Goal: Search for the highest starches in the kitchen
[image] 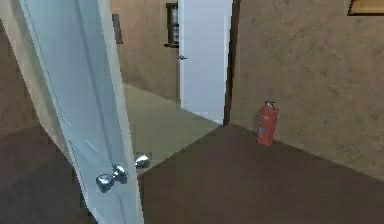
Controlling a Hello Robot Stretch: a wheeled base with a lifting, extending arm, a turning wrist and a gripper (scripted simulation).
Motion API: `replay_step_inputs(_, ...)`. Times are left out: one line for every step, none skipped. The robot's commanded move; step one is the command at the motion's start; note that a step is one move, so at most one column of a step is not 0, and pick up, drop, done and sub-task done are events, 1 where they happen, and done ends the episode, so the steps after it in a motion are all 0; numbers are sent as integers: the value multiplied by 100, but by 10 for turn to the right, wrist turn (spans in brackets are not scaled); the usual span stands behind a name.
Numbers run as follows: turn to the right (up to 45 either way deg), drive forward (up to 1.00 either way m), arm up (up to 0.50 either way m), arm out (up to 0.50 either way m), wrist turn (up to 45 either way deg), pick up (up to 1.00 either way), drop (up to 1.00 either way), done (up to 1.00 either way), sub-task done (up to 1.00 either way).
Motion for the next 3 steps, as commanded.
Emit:
replay_step_inputs(-450, 0, 0, 0, 0, 0, 0, 0, 0)
replay_step_inputs(-210, 0, 0, 0, 0, 0, 0, 0, 0)
replay_step_inputs(0, 5, 0, 0, 0, 0, 0, 0, 0)
